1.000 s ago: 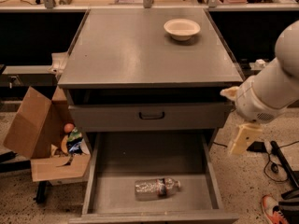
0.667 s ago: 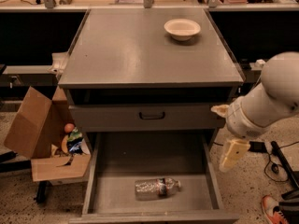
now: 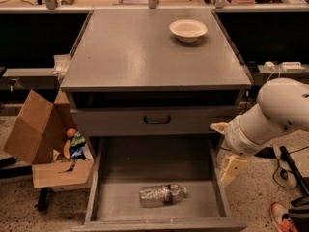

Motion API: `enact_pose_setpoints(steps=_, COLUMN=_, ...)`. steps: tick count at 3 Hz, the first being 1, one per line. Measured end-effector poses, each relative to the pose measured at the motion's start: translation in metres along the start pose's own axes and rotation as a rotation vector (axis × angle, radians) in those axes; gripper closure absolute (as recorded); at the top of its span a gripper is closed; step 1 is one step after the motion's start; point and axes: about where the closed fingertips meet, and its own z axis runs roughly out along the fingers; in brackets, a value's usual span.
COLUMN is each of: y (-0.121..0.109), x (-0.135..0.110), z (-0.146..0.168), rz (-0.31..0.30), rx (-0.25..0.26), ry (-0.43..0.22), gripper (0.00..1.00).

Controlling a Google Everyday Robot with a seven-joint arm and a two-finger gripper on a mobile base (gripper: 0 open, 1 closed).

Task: Pick water bottle from middle drawer and place on counter

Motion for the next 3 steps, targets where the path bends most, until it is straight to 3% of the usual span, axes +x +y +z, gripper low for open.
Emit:
enact_pose_setpoints(steps=1, y=0.002, x=0.007, z=0.026, rz=0.010, rx=-0.039, ry=0.038, gripper=0.00)
enact_pose_setpoints(steps=2, y=0.010, x=0.022, z=0.083, rz=0.013, rx=-0.111, ry=0.089, gripper=0.00)
enact_pose_setpoints(steps=3, y=0.019, x=0.031, z=0.142, rz=0.020, rx=-0.175, ry=0.077, gripper=0.00)
